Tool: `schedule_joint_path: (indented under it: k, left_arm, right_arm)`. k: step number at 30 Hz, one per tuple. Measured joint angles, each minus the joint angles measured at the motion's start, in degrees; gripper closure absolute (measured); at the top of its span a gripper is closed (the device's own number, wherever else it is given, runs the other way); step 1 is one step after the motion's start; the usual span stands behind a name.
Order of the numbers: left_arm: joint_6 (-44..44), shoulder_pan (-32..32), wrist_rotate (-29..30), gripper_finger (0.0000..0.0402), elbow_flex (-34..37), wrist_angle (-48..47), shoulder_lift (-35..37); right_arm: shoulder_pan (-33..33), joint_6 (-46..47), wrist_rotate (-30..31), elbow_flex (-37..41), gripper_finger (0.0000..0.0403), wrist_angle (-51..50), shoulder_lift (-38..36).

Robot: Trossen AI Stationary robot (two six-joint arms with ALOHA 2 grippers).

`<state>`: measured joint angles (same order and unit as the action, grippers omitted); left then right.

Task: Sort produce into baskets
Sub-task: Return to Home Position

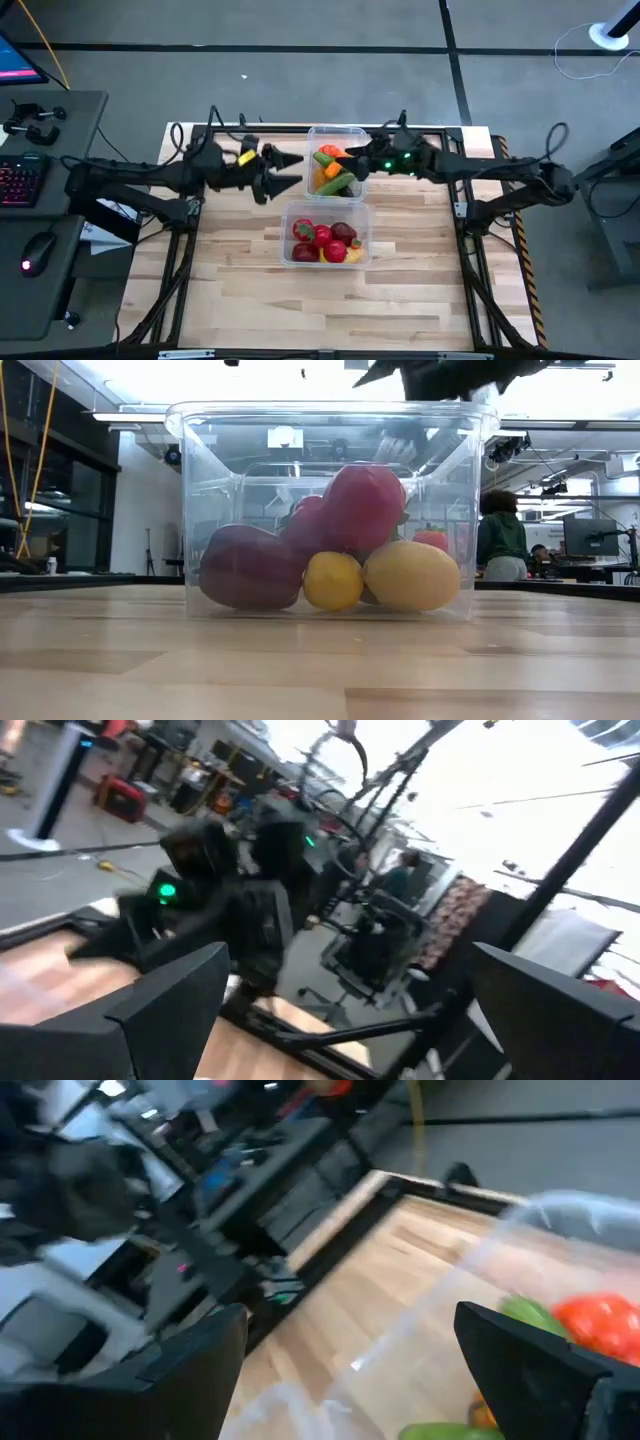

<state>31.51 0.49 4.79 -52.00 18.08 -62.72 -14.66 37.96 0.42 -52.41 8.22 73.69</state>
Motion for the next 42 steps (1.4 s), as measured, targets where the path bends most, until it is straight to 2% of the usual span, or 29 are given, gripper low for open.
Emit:
schedule_joint_path:
  k: [4,8,11,14,17,19,21,23,25,31,37,42]
  left_arm:
    - [-0.4,-4.4,2.0,0.001,0.0,0.6,-0.2]
    - [-3.8,-4.5,0.8,0.0023,0.0,-2.8,2.6]
    - [-7.2,-2.6,0.6,0.0055,0.0,-9.1,6.1]
    - [-11.5,-1.3,0.8,0.0115,0.7,-13.8,9.7]
    - [-14.6,-1.2,1.9,0.0207,5.8,-10.7,14.2]
    - [-15.1,-1.0,2.8,0.028,11.5,-6.2,17.3]
    - [-14.9,-0.7,3.0,0.0354,18.1,-0.3,20.6]
    - [-13.4,-0.2,3.0,0.0387,24.4,6.7,23.9]
    - [-12.2,0.4,3.0,0.0383,30.2,13.1,26.7]
    - [-9.7,2.4,2.8,0.0398,43.7,25.7,33.4]
    - [-5.0,4.7,1.8,0.0401,51.4,27.6,40.1]
    - [-4.5,6.2,0.7,0.0401,51.2,22.4,43.7]
  right_arm:
    - [-0.1,-5.8,-2.3,-3.0,0.0054,-8.6,-6.2]
    - [0.2,-9.8,-2.2,-5.3,0.0056,-19.2,-12.9]
    - [0.2,-10.3,-2.0,-5.6,0.0071,-25.7,-17.3]
    - [0.2,-9.4,-2.0,-5.7,0.01,-30.7,-21.3]
    - [1.0,-7.3,-1.4,-5.7,0.0152,-35.0,-24.7]
    - [1.9,-5.7,-0.3,-5.7,0.0204,-37.6,-26.8]
    - [3.2,-4.4,1.4,-5.7,0.0273,-40.1,-28.7]
    - [4.8,-3.4,4.1,-5.7,0.0354,-42.6,-30.2]
    - [6.4,-2.4,7.1,-5.7,0.0386,-44.5,-31.0]
    - [10.0,2.5,8.4,-5.7,0.04,-50.1,-31.4]
    - [13.8,5.7,8.3,-5.7,0.0401,-51.8,-32.3]
    - [19.0,9.5,10.9,-5.6,0.0402,-57.7,-34.2]
